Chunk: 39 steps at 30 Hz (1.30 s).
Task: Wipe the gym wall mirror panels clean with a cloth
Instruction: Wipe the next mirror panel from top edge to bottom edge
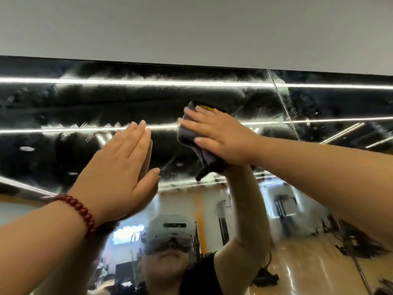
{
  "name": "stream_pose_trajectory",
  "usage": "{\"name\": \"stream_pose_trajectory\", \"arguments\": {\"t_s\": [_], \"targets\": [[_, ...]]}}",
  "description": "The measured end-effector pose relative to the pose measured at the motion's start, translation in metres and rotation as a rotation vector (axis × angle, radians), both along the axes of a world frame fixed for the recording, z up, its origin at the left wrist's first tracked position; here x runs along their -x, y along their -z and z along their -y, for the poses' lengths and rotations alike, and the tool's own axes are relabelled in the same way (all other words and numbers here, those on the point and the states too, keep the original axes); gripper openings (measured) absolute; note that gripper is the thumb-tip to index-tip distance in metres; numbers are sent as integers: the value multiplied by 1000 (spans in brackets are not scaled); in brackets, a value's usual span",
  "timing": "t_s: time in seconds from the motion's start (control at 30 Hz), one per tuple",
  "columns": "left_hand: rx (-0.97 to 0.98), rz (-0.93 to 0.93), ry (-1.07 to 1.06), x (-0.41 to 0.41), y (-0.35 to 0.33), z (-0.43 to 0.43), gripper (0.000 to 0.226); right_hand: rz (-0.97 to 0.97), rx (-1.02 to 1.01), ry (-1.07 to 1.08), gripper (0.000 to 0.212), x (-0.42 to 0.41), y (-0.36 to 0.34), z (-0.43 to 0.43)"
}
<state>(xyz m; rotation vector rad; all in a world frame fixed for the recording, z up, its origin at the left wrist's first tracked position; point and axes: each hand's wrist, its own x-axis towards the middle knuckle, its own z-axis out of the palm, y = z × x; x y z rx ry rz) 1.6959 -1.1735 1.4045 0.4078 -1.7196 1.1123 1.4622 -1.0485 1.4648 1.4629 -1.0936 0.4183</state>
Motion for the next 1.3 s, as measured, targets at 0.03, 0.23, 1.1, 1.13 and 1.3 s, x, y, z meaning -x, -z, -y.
{"name": "stream_pose_trajectory", "arguments": {"t_s": [0.03, 0.23, 1.1, 1.13, 1.3], "targets": [[-20, 9, 27, 11, 1, -7, 85, 152, 86, 18, 52, 13, -18, -7], [-8, -13, -2, 52, 6, -14, 84, 92, 135, -50, 59, 31, -3, 2], [-30, 61, -5, 146, 34, -62, 85, 285, 159, 33, 53, 137, -24, -59], [-9, 50, -31, 147, 35, -59, 83, 267, 166, 12, 54, 137, -16, -54], [-11, 34, -59, 151, 36, -54, 80, -145, 43, -7, 56, 146, 95, -47]]}}
